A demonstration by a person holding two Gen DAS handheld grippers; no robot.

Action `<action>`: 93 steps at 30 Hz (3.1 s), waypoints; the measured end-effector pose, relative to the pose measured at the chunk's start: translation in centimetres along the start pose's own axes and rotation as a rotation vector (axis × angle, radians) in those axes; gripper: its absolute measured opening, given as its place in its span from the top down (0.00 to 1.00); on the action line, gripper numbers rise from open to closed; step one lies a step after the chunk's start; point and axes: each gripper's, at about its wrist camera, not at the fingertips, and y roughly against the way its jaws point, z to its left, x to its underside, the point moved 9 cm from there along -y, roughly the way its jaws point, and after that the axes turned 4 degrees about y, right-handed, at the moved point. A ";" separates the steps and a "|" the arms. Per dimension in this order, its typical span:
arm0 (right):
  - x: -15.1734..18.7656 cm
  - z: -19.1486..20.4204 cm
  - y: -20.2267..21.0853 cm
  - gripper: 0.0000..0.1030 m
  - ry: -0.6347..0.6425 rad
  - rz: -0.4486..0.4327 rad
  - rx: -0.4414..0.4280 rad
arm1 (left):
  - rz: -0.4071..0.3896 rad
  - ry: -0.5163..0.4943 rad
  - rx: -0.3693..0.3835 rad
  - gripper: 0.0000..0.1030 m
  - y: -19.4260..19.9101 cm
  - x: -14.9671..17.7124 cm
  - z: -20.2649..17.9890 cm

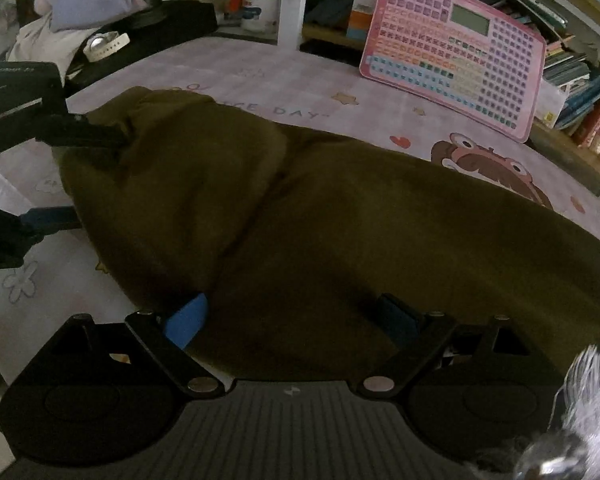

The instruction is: Fold clothes

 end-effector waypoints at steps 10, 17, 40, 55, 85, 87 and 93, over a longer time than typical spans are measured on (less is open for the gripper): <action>0.1 -0.4 0.0 0.11 -0.027 -0.019 -0.039 | -0.016 -0.023 0.004 0.93 0.0 0.5 -0.6; 0.4 -4.1 2.7 0.10 -0.072 -0.058 -0.111 | -0.152 -0.405 0.043 0.94 3.2 3.0 -7.7; 9.7 -22.8 5.4 0.10 -0.384 -0.013 -0.146 | 0.095 -1.265 -0.217 0.29 -0.8 27.1 -14.8; 5.1 -18.7 2.9 0.06 -0.548 0.084 -0.517 | -0.179 -0.780 -0.414 0.20 6.5 19.7 -10.2; 3.6 -17.3 -0.3 0.80 -1.182 0.107 -0.848 | -0.166 -0.886 -0.344 0.20 5.3 16.1 -10.9; 4.4 -17.5 -1.4 0.76 -1.163 0.140 -0.779 | -0.163 -0.887 -0.336 0.20 5.3 16.3 -11.0; 3.8 -17.5 -0.3 0.58 -0.965 0.099 -0.694 | -0.157 -0.874 -0.335 0.20 5.1 16.9 -11.0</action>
